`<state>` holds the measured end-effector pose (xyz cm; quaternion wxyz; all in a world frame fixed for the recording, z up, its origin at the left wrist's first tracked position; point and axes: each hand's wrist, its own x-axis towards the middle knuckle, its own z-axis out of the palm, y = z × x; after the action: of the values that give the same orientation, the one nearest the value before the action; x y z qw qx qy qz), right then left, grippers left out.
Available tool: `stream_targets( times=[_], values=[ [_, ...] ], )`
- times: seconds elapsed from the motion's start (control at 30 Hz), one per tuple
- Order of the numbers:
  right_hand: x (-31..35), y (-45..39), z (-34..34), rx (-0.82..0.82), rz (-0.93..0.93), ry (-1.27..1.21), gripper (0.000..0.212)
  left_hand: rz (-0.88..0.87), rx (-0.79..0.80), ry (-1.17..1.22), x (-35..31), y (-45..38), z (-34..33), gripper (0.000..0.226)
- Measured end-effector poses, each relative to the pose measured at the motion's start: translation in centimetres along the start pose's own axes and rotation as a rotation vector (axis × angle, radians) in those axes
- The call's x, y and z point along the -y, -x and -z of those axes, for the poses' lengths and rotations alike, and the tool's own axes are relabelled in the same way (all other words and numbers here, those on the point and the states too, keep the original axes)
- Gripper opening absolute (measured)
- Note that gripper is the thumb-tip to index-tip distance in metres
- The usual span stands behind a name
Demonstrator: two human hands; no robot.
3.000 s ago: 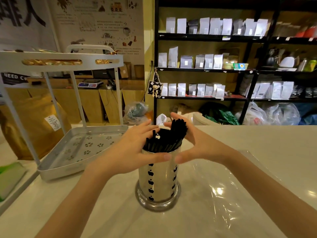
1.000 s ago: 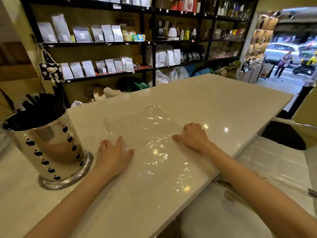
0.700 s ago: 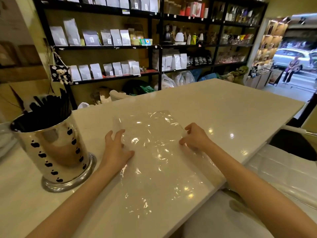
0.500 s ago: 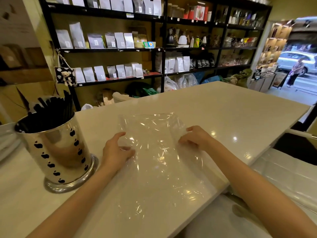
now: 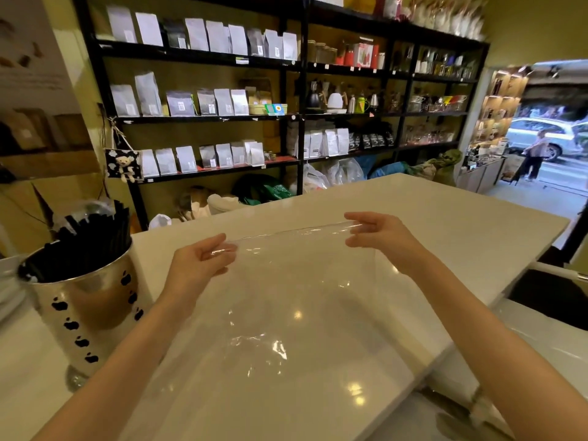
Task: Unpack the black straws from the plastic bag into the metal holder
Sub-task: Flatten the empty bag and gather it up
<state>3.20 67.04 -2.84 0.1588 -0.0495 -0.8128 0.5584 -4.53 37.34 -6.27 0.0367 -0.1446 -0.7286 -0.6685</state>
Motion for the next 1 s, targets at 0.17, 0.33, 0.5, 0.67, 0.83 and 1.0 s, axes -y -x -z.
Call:
stream_targets(
  times=[0.17,0.33,0.5,0.67,0.83,1.0],
  values=[
    [1.3,-0.4,1.4,-0.058,0.075,0.302,0.018,-0.337,-0.233,-0.514,-2.1,-0.3,-0.1,0.026],
    [2.0,-1.2,0.3,-0.102,0.198,0.957,0.023,-0.487,-0.234,-0.666,-4.1,0.1,-0.9,0.012],
    [3.1,-0.8,-3.3,0.184,0.346,0.722,0.032,-0.639,-0.143,-0.631,-6.2,0.7,-2.2,0.014],
    [4.8,-0.5,-3.1,0.085,0.399,0.474,0.007,-0.465,-0.221,-0.439,-6.1,0.2,-1.3,0.08],
    [5.7,-0.2,-0.5,0.09,0.225,-0.076,0.01,-0.15,-0.118,-0.303,-4.0,-0.4,-1.2,0.12],
    [3.4,0.2,-2.4,0.145,-0.008,-0.346,0.016,0.104,0.38,0.171,-2.8,-0.3,-1.6,0.105]
  ],
)
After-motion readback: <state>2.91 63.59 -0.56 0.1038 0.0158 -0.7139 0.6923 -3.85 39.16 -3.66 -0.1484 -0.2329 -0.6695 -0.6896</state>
